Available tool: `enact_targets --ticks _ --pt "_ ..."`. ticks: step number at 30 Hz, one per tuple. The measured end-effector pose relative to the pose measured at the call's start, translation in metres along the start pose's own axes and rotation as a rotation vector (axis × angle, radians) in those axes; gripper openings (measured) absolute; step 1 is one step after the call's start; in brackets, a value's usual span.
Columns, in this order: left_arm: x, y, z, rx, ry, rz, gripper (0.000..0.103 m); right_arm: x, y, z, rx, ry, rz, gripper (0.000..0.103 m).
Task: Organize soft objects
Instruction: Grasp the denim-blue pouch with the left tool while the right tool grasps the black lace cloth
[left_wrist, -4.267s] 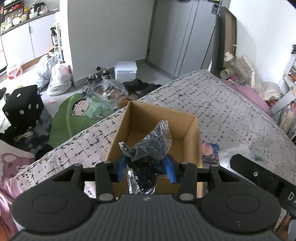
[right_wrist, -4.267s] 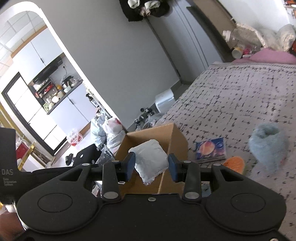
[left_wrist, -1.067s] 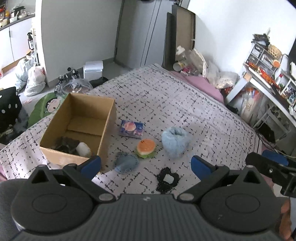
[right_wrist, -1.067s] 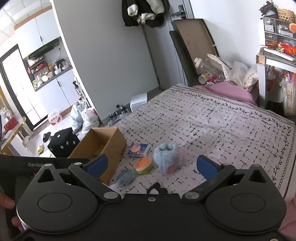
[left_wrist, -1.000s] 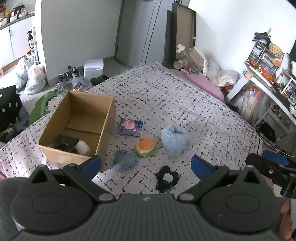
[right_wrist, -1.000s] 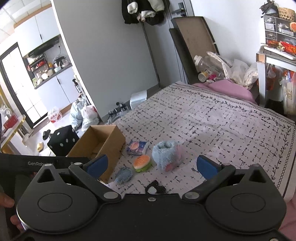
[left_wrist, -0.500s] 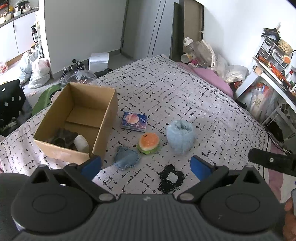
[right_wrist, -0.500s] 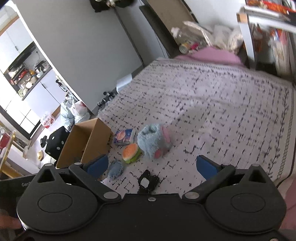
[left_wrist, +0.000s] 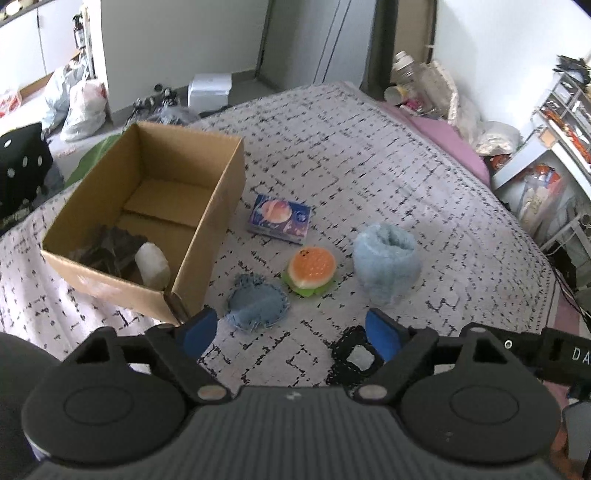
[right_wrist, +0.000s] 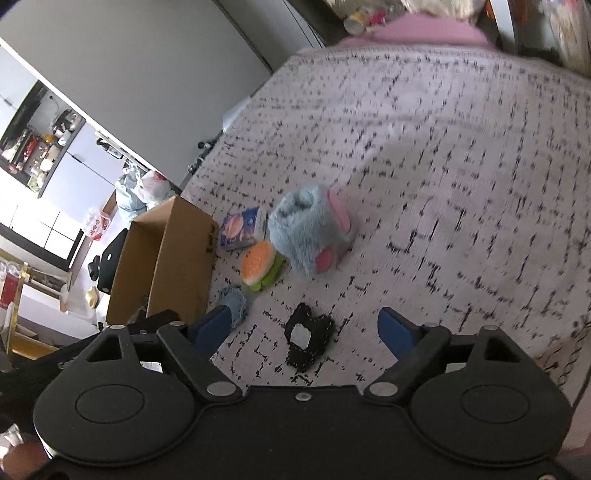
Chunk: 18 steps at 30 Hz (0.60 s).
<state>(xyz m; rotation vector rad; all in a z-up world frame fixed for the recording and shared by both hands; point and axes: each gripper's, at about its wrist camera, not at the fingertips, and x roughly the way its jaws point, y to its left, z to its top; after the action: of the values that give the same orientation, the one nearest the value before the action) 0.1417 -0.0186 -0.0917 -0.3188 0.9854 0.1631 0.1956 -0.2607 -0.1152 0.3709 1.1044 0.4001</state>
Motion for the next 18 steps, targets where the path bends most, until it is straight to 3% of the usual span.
enact_targets --ticks 3,7,18 --pt "0.013 0.003 0.0 -0.012 0.022 0.007 0.077 0.015 -0.004 0.0 0.056 0.03 0.005 0.077" --pt "0.029 0.004 0.0 -0.018 0.045 0.019 0.069 0.032 -0.008 -0.001 0.11 0.06 -0.011 0.075" --pt "0.071 0.004 0.004 -0.012 0.088 0.062 0.068 0.069 -0.019 -0.001 0.218 0.139 -0.006 0.073"
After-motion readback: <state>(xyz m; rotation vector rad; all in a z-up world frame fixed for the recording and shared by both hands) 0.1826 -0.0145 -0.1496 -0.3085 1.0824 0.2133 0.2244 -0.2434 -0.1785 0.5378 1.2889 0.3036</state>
